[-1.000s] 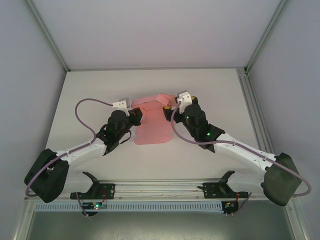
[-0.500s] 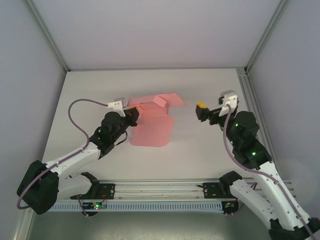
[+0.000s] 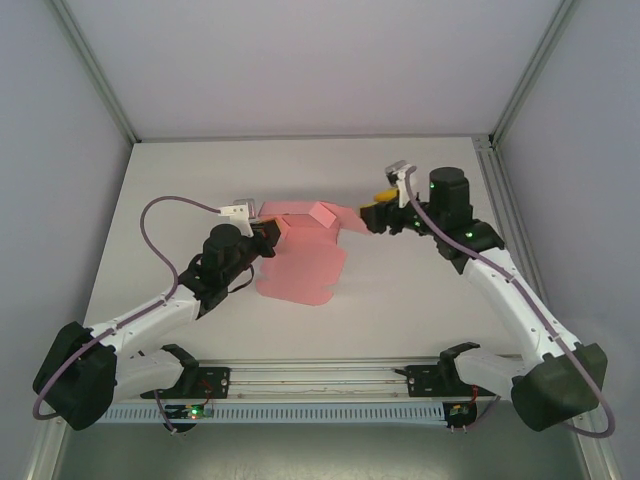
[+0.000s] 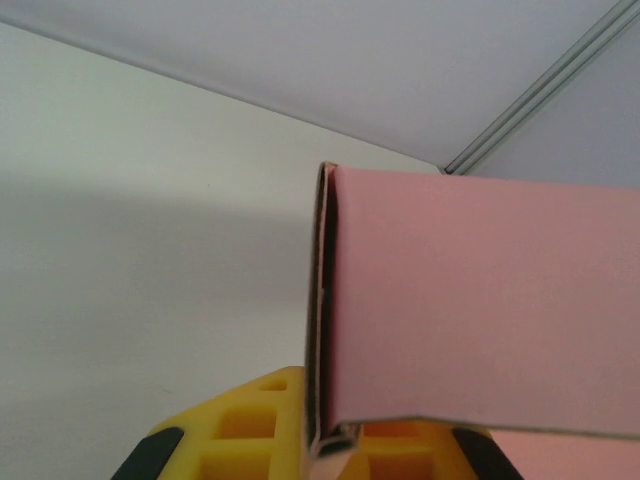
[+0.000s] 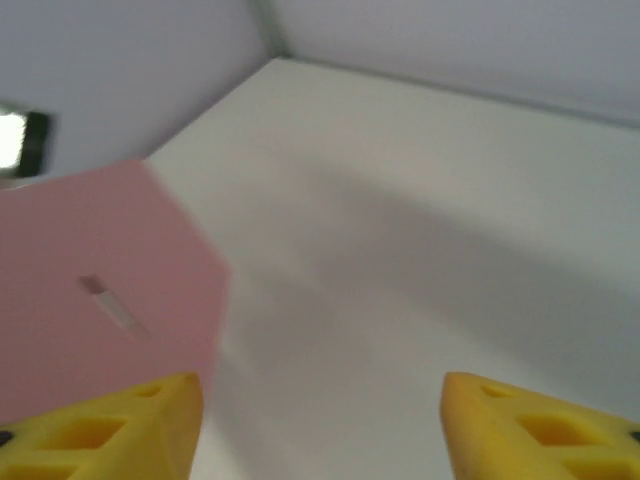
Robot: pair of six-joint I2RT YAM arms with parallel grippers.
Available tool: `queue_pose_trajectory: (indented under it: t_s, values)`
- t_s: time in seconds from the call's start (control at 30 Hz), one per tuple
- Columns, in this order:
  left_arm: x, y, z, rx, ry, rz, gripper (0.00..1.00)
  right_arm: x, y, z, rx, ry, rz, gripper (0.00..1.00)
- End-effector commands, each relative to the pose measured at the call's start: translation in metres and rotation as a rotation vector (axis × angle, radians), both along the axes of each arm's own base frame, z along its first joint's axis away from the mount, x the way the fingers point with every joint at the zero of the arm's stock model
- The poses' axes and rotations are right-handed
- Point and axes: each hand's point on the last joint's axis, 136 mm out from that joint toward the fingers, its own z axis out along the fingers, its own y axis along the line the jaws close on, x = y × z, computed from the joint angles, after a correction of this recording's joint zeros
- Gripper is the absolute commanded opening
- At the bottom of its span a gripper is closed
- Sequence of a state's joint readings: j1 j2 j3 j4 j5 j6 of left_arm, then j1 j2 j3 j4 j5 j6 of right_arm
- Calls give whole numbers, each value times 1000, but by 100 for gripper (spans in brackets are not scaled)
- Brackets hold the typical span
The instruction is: Assemble paper box
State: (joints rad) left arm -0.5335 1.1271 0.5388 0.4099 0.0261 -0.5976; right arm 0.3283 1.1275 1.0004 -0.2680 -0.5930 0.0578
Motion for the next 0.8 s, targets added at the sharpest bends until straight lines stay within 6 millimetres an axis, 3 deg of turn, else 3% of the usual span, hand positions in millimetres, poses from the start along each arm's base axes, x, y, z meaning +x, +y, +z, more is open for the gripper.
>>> queue_pose_trajectory:
  t_s: [0.0, 0.2, 0.53, 0.63, 0.77]
  values:
    - [7, 7, 0, 20, -8, 33, 0, -35, 30, 25, 28, -92, 217, 54]
    - [12, 6, -5, 22, 17, 46, 0, -58, 55, 3, -33, -54, 346, 45]
    - [15, 6, -12, 30, 41, 60, 0, -77, 79, -22, -64, 0, 481, 47]
    - [14, 3, -9, 24, 36, 42, 0, -74, 82, -27, -88, -21, 470, 51]
    - [11, -5, -3, 17, 16, -14, 0, -51, 84, -37, -173, -63, 354, 56]
